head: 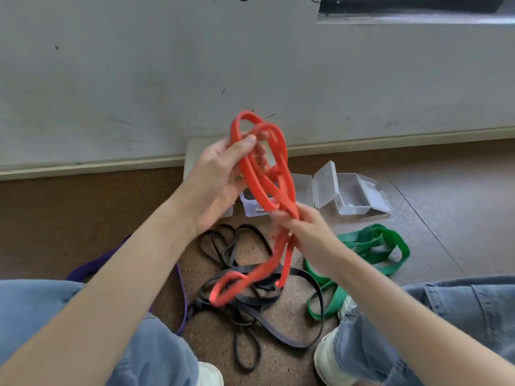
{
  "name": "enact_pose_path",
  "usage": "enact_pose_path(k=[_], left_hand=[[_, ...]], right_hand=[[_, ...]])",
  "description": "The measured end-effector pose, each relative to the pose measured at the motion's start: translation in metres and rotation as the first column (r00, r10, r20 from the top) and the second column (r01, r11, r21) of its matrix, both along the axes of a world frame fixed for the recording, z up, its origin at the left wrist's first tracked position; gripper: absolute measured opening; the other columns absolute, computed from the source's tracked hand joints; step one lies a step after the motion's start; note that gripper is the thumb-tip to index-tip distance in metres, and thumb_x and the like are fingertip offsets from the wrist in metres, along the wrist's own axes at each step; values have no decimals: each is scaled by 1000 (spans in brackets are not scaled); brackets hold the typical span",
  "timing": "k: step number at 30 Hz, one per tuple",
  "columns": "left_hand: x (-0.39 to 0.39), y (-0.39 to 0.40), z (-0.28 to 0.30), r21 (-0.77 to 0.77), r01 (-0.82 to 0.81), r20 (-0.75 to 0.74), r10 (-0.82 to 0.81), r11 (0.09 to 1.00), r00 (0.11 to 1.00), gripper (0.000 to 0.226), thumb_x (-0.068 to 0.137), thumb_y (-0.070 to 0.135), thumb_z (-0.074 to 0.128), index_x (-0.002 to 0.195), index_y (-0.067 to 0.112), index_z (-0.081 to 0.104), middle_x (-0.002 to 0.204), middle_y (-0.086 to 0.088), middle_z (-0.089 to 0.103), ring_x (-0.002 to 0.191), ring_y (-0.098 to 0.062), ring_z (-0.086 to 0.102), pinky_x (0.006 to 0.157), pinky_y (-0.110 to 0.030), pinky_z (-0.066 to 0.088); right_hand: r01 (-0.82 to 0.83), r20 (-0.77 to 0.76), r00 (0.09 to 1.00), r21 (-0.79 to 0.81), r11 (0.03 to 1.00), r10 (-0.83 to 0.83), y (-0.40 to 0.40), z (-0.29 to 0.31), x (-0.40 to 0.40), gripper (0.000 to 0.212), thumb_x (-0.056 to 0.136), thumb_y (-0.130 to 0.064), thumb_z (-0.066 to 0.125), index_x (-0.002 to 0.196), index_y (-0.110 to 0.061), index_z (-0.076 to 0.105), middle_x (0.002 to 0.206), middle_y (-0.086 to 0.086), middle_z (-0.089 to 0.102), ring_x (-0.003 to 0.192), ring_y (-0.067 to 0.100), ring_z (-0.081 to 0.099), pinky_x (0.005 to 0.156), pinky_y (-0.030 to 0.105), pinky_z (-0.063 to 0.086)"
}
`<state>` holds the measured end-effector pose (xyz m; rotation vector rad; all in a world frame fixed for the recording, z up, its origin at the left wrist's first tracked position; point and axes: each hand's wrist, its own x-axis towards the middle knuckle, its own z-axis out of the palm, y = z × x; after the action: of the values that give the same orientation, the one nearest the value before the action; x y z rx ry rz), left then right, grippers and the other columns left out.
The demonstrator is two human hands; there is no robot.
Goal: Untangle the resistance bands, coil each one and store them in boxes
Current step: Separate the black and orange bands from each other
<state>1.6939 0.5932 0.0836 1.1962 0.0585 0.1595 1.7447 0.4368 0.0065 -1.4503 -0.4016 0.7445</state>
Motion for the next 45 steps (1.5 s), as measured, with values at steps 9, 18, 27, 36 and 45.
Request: enact_pose_path(k=[9, 18, 27, 36, 45], left_hand=[[-27, -44, -108, 424, 631, -432, -467, 649, 771, 18, 92, 21, 56, 110, 20, 56, 109, 5, 62, 100, -5, 56, 92, -20, 43], [-9, -8, -47, 308, 255, -286, -166, 917, 944, 9, 98, 12, 43, 99, 10, 51, 67, 5, 39, 51, -1, 39, 60, -17, 41], [-8, -11, -16, 333, 208, -208, -144, 920, 967, 19, 98, 11, 42, 100, 2, 59, 65, 4, 43, 50, -4, 42, 57, -17, 43], [-8, -5, -36, 685, 332, -250, -219, 648, 943, 13, 88, 7, 61, 101, 6, 62, 87, -6, 65, 76, -5, 60, 70, -12, 50], [-9, 7, -104, 893, 282, -304, 9, 350, 953, 26, 86, 21, 64, 104, 18, 45, 95, -4, 67, 92, -25, 62, 79, -32, 44]], right_hand=[[196, -230, 969, 512, 837, -86, -2, 54, 22, 30, 94, -14, 48, 70, -10, 67, 65, 1, 56, 54, 10, 50, 53, 22, 47], [-25, 306, 934, -456, 890, 183, -30, 12, 33, 12, 93, 0, 49, 90, -11, 54, 69, -5, 52, 49, -7, 54, 50, 6, 42], [157, 558, 751, -670, 725, 354, -35, 44, 37, 37, 88, -18, 60, 125, -18, 55, 122, 0, 61, 108, 15, 57, 92, 30, 47], [-185, 312, 912, -268, 946, 267, -30, 46, 28, 9, 79, -23, 71, 80, -15, 69, 67, 1, 54, 64, 13, 47, 61, 26, 40], [18, 55, 998, 219, 976, -31, -39, 55, 36, 16, 84, -14, 61, 70, -18, 66, 55, -5, 36, 52, 8, 33, 60, 22, 35]])
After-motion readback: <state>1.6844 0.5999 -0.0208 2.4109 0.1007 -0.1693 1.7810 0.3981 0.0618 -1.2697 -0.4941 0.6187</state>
